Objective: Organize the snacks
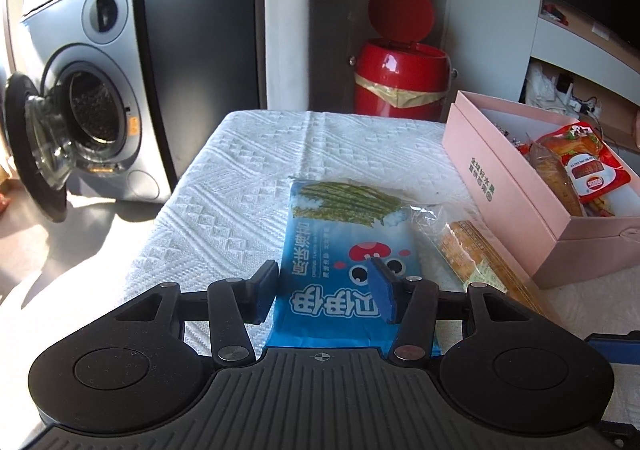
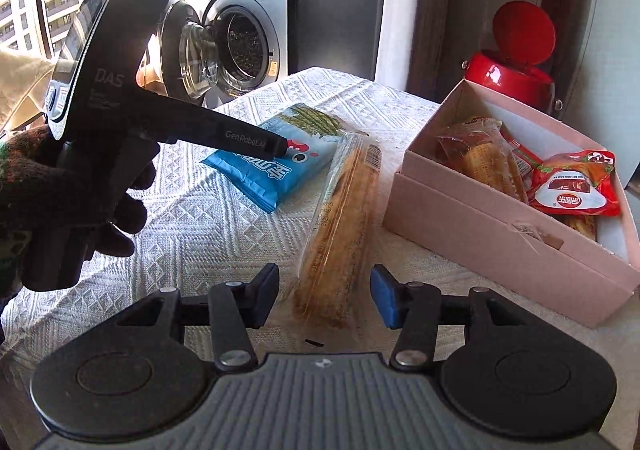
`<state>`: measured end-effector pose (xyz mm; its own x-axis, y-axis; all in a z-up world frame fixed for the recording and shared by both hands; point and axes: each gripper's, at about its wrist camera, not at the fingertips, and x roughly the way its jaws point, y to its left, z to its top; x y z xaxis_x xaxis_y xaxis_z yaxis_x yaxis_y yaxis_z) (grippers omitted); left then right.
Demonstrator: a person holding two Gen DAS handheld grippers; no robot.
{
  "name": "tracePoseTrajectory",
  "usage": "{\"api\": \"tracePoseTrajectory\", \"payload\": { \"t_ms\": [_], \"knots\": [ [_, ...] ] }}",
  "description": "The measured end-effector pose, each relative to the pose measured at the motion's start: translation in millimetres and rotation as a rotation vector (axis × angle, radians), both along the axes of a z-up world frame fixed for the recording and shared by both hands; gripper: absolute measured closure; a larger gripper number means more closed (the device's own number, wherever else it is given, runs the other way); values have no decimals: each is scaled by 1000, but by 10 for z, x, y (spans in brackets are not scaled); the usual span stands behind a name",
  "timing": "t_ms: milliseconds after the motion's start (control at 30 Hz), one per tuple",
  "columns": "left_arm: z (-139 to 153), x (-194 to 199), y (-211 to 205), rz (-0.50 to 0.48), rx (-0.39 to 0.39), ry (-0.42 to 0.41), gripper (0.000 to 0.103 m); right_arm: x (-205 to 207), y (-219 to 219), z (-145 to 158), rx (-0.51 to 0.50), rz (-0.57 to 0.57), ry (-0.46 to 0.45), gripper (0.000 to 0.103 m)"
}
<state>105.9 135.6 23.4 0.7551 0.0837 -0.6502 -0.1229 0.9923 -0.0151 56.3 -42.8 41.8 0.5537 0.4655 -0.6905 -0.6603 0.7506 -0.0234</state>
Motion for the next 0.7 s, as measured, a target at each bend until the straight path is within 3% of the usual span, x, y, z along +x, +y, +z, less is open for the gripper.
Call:
{"api": "tracePoseTrajectory", "payload": {
  "t_ms": [267, 367, 467, 567, 633, 700],
  "knots": [
    [24, -306, 79, -28, -11, 13, 59, 139, -11, 76, 38, -55, 14, 53],
    [-17, -567, 129, -37, -45, 40, 62, 176, -47, 123, 69, -69, 32, 52],
    [-32, -840, 154, -31, -59, 28, 63, 167, -13, 158, 73, -60, 19, 50],
    [-19, -1028, 266, 17, -125, -3, 63, 161, 82, 196, 87, -38, 23, 48],
    [-28, -1104, 314, 56, -127, -24, 63, 199, 189, 240, 111, -25, 46, 44],
    [-47, -1149, 362, 87, -131, -36, 63, 271, 355, 296, 145, -17, 73, 26]
  ]
}}
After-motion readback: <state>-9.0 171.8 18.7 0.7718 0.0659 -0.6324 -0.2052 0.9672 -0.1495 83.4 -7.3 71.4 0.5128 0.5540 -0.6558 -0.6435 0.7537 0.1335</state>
